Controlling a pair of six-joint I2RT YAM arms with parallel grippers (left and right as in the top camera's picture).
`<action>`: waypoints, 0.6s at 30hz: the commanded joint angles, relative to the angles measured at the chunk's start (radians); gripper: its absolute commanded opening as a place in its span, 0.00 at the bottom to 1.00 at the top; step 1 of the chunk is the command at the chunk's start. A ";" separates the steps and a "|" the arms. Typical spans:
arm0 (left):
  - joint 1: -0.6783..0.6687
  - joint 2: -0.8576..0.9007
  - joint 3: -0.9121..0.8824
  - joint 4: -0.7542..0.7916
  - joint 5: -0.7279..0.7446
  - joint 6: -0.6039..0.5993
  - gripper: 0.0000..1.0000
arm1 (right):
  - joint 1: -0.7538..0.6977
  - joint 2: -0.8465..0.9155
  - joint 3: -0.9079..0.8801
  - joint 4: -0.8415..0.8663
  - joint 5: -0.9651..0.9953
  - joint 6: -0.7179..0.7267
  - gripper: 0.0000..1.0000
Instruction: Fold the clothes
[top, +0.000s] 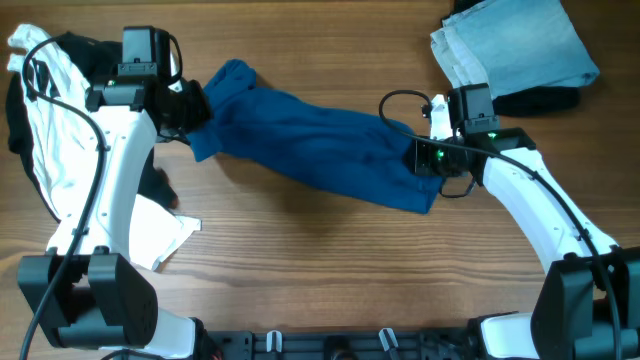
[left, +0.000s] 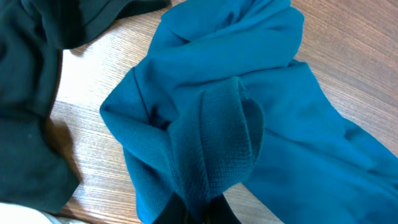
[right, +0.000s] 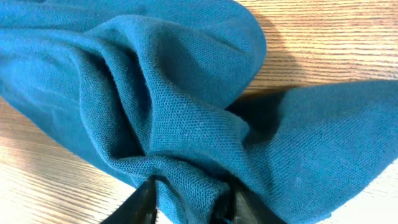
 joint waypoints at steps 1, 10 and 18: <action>0.001 -0.006 0.000 0.018 0.011 -0.013 0.04 | 0.002 0.008 -0.002 0.004 0.017 0.001 0.41; 0.001 -0.006 0.000 0.025 0.011 -0.013 0.04 | 0.003 0.008 -0.002 0.049 -0.002 0.012 0.25; 0.001 -0.006 0.000 0.029 0.011 -0.013 0.04 | 0.002 0.007 -0.002 0.105 -0.002 0.012 0.04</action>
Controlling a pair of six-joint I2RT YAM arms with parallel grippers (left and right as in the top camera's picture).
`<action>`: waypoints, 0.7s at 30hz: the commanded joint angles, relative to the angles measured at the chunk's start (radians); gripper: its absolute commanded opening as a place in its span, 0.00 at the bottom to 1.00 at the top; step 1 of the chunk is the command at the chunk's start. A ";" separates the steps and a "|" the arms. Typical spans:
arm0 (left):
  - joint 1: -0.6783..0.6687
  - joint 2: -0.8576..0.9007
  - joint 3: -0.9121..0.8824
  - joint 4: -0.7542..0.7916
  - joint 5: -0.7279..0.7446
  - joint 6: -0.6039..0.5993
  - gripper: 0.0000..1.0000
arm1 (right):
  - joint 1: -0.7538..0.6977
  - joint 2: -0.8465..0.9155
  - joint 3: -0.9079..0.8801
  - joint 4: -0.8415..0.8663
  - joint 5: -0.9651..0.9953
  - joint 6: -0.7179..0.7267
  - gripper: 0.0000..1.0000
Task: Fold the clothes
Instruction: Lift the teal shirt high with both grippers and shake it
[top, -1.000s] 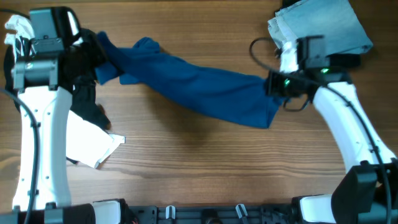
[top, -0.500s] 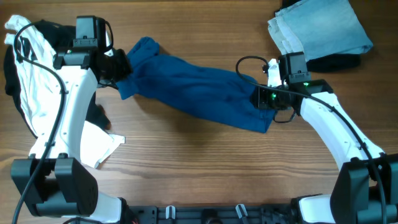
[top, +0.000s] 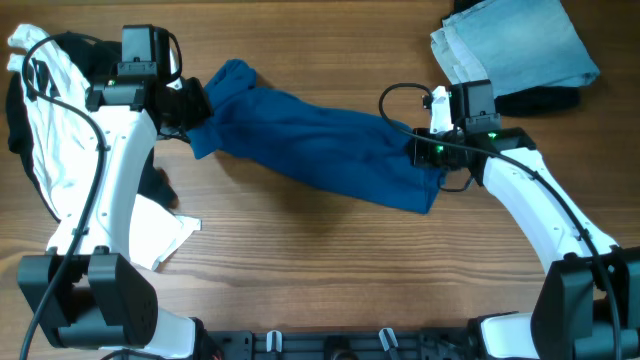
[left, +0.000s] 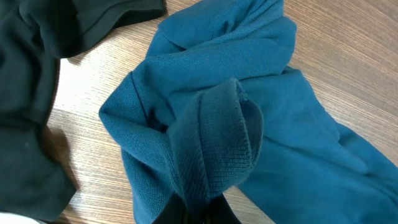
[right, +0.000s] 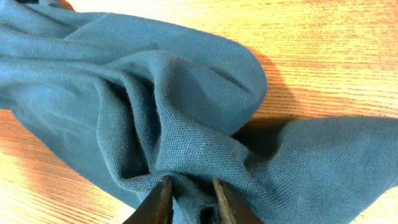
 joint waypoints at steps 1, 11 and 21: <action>0.001 -0.006 0.000 0.010 0.008 -0.013 0.04 | 0.002 0.007 0.002 0.018 -0.003 0.005 0.04; 0.003 -0.148 0.145 0.031 -0.137 -0.009 0.04 | -0.021 -0.151 0.292 -0.186 0.064 -0.059 0.04; 0.003 -0.460 0.190 0.225 -0.431 -0.008 0.04 | -0.217 -0.299 0.561 -0.278 0.158 -0.085 0.04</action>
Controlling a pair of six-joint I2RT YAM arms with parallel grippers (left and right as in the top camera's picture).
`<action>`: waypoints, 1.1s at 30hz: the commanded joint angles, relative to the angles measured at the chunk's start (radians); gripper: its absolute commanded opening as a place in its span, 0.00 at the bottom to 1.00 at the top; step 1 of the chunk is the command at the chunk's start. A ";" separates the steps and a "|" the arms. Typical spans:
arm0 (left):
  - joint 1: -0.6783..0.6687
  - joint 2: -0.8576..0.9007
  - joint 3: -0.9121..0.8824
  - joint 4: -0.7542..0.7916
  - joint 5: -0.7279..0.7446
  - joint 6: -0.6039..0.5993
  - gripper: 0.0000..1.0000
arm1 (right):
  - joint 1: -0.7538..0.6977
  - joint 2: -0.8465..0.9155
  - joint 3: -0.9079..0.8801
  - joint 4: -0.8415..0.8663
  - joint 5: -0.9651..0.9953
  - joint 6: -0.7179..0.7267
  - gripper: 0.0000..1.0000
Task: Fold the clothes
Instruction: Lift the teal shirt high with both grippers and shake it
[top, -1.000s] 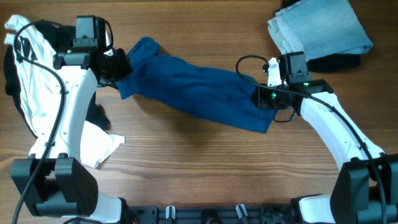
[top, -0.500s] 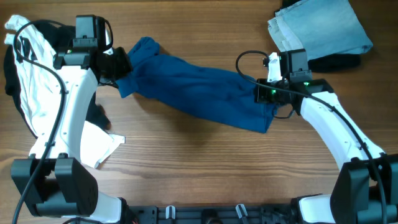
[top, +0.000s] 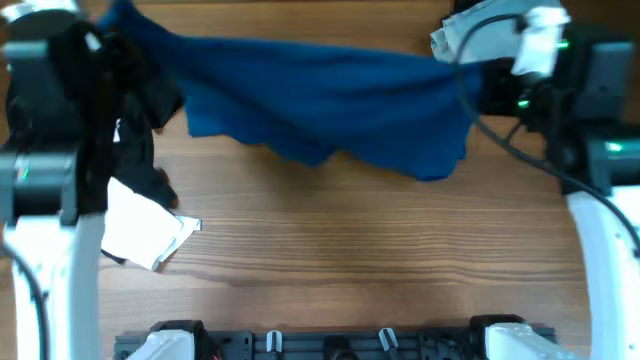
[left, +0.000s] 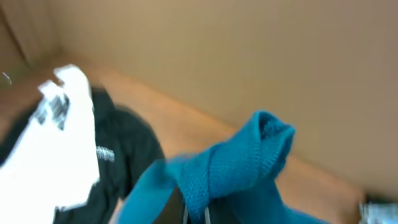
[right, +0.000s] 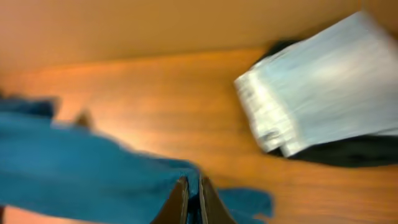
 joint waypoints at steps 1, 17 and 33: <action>0.003 -0.093 0.015 0.095 -0.140 -0.009 0.04 | -0.102 -0.046 0.109 -0.011 0.021 -0.021 0.04; 0.001 -0.436 0.015 0.391 0.026 0.041 0.04 | -0.268 -0.239 0.549 -0.180 0.056 -0.080 0.04; 0.000 0.198 0.027 1.102 0.008 0.063 0.04 | -0.120 0.322 0.587 0.222 -0.029 -0.012 0.04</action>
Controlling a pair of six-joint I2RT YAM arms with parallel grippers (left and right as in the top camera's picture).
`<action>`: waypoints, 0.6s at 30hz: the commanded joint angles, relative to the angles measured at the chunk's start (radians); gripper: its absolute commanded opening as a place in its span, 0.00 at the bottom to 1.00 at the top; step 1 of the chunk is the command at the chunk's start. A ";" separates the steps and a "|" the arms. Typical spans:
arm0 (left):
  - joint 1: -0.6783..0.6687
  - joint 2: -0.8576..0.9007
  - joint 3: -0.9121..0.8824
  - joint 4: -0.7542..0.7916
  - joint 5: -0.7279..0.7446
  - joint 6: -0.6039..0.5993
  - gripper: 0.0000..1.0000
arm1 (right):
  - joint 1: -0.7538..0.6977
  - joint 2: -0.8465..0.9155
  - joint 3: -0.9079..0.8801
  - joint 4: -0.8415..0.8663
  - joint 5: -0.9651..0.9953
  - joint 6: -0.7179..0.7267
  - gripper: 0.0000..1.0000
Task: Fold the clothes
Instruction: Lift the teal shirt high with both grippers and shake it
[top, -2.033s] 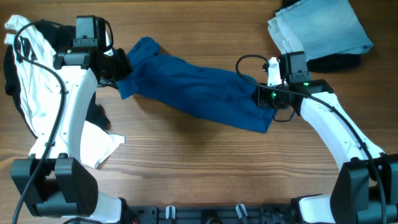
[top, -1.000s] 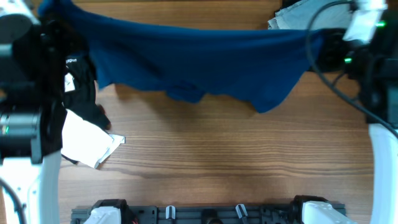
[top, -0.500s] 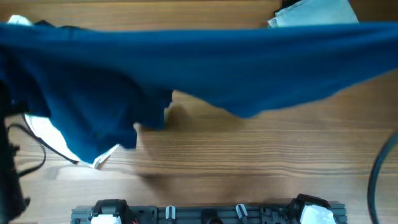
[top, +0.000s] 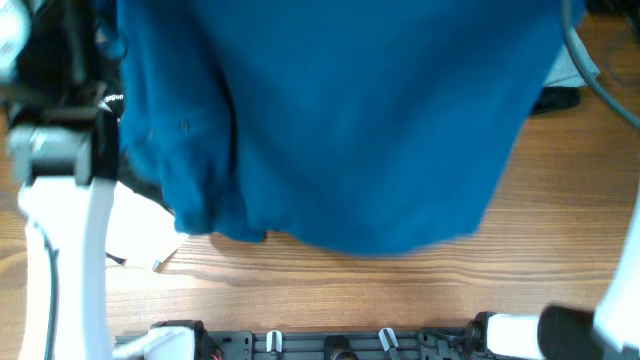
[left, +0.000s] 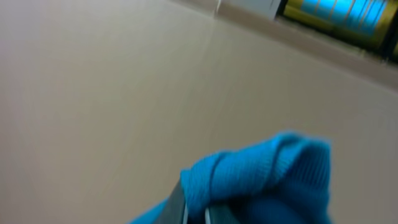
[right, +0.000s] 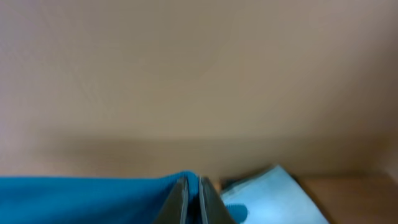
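A blue garment (top: 340, 120) hangs spread out high above the table, close under the overhead camera, filling most of that view. Its lower edge dangles over the wooden table (top: 400, 290). My left gripper (left: 196, 213) is shut on a bunched corner of the blue garment (left: 267, 171), with a beige wall behind. My right gripper (right: 193, 200) is shut on the other edge of the blue garment (right: 93, 199). Both grippers are hidden in the overhead view; only the left arm (top: 60, 160) shows clearly.
A white cloth (top: 140, 235) lies at the table's left, partly under the hanging garment, with dark clothing (top: 50, 60) behind my left arm. A folded light-blue cloth (right: 273, 193) sits at the back right on a black garment (top: 560, 100).
Both grippers have risen further with the blue garment. It was stretched across the back of the table; now it hangs as a wide sheet near the overhead camera, covering most of the table.
The blue garment first lay crumpled across the table with my left gripper shut on its left end and my right jaws around its right end. The right gripper then shut on it. Later both ends were lifted and stretched apart, and now it hangs high between both grippers.
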 joint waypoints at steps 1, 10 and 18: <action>0.005 0.090 0.040 0.255 -0.080 -0.038 0.04 | 0.058 0.077 0.064 0.128 0.039 0.052 0.04; 0.005 0.139 0.233 0.290 0.041 -0.007 0.04 | 0.045 0.084 0.278 0.239 0.085 0.065 0.04; 0.009 0.149 0.233 -0.243 0.051 0.094 0.04 | 0.036 0.180 0.246 -0.108 0.071 -0.007 0.04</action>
